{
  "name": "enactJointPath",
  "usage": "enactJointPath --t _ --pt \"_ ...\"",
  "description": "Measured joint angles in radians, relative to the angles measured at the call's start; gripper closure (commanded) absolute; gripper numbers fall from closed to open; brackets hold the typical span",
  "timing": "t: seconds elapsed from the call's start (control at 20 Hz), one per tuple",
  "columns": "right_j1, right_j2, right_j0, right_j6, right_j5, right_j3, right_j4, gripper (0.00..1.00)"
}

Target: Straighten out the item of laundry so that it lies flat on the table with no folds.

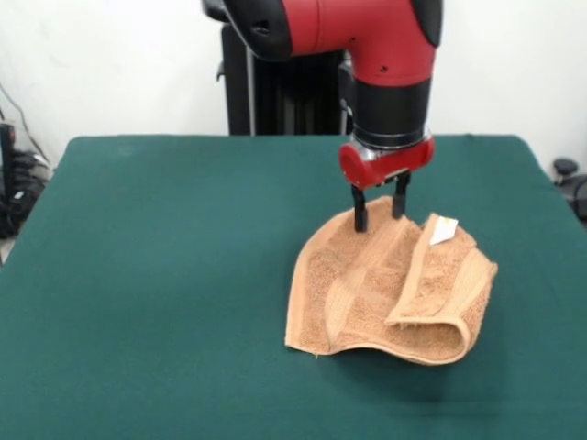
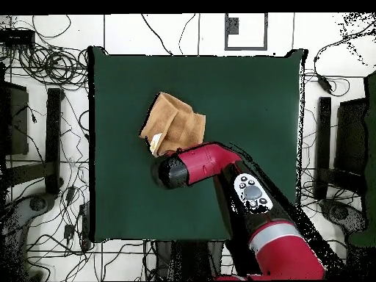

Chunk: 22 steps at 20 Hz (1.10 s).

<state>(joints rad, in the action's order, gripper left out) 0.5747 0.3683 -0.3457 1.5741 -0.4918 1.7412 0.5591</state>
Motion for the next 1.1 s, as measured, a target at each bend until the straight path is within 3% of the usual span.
enactJointPath --t 1.1 --pt "-0.05 -0.003 -0.014 0.0 -0.03 -0.001 0.091 0.0"
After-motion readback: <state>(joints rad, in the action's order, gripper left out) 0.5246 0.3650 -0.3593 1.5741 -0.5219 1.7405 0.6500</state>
